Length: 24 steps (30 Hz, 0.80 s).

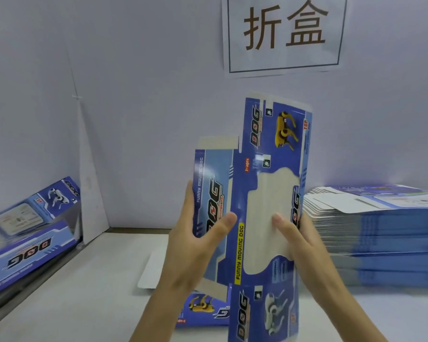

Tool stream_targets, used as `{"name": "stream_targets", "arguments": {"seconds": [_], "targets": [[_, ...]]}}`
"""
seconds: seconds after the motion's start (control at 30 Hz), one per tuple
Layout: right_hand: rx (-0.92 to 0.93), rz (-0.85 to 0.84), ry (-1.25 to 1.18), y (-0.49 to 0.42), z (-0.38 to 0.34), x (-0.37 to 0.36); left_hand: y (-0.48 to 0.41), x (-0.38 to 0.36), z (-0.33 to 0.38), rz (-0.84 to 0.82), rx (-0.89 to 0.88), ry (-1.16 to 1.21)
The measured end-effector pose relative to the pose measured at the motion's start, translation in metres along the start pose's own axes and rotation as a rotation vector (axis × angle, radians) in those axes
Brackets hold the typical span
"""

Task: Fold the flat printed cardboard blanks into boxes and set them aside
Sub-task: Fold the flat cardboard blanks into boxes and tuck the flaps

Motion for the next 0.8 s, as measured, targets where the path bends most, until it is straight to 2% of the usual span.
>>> {"name": "stream_targets", "arguments": {"seconds": [0.13, 0.3, 0.8], "targets": [[0.027, -0.059, 0.033, 0.004, -0.005, -0.010, 0.005, -0.013, -0.017, -0.047, 0.096, 0.041], [0.101, 0.061, 0.189, -0.002, -0.017, 0.018, -0.003, 0.001, -0.016, 0.064, -0.004, -0.024], [0.001, 0.169, 0.163, -0.004, 0.000, 0.025, 0.002, -0.006, -0.005, 0.077, -0.078, -0.146]]}}
Point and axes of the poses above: each hand's wrist, its own y-axis away from the middle knuckle, its own x-axis out of the back of the hand, z = x × y, the point moved 6 cm from there along -y, towards the middle knuckle, and after that the axes turned 10 degrees about y, right-handed, at the moved point
